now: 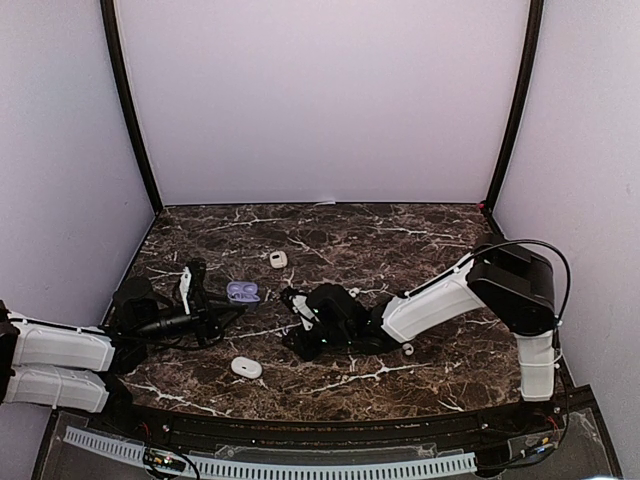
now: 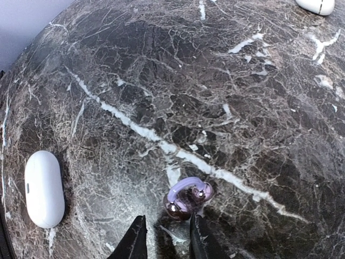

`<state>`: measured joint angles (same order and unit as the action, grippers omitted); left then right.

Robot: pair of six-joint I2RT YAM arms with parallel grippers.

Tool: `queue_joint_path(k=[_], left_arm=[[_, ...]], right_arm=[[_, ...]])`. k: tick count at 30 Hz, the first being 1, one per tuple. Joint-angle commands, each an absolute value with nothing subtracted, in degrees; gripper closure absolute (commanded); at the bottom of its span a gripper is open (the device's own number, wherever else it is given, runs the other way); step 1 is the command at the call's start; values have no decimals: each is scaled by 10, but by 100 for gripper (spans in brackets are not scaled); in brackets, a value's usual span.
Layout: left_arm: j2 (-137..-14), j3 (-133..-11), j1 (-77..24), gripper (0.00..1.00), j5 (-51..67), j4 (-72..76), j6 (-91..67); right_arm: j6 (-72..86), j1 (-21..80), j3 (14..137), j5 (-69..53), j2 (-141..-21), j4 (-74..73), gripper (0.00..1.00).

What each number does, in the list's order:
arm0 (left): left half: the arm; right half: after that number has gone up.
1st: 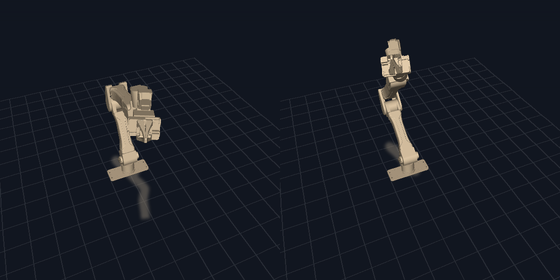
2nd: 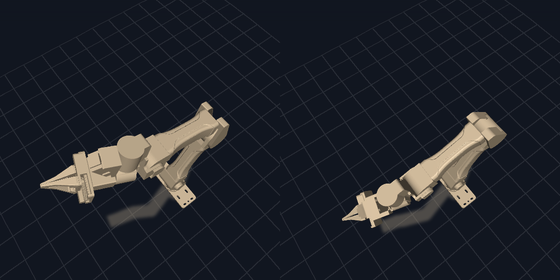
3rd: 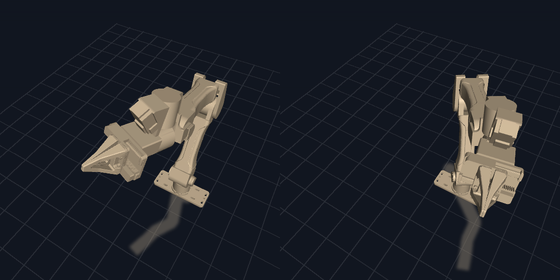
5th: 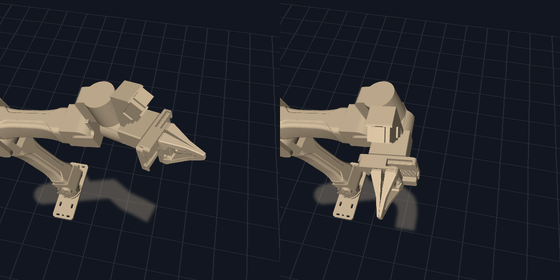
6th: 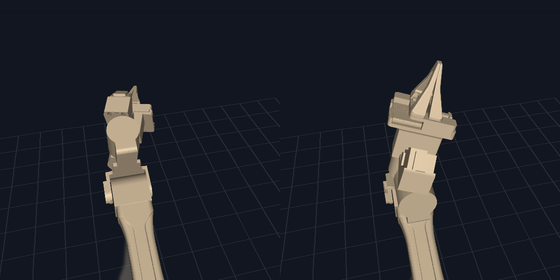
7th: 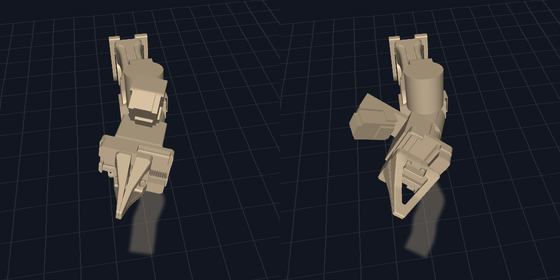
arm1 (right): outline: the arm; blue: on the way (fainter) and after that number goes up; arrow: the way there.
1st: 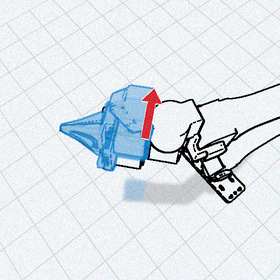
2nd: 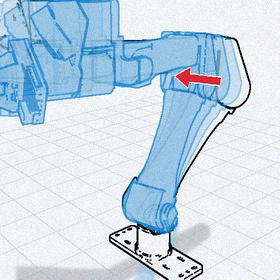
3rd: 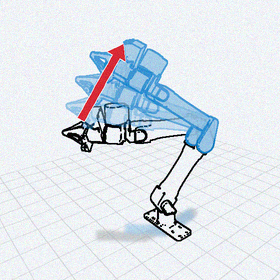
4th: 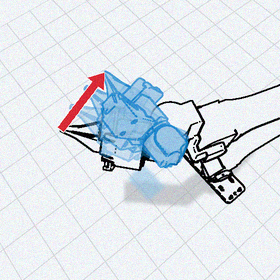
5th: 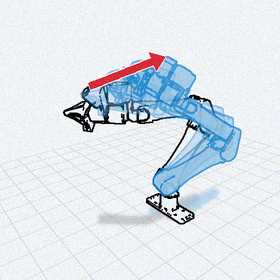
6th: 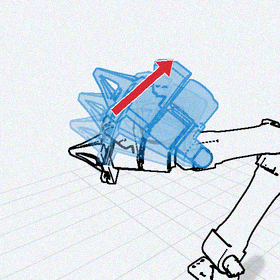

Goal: Insert the wireless bluetooth earbuds into the charging case
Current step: Adjust the right earbud at the center of the board.

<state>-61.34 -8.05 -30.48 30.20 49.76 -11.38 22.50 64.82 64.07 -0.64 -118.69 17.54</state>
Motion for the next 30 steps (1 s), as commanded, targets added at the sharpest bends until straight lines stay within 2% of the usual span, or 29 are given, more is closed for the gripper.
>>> queue_joint_path(k=[1,10,23,30], left_arm=[[-611,-74,-301,81,314,504,-117],[-609,-72,-301,81,312,503,-118],[-629,-70,-300,81,325,518,-107],[-684,-71,-301,82,358,572,-106]], right_arm=[[236,646,646,-33,-1195,185,73],[209,639,610,-13,-1153,213,63],[145,599,395,45,-949,335,56],[139,565,364,10,-924,347,52]])
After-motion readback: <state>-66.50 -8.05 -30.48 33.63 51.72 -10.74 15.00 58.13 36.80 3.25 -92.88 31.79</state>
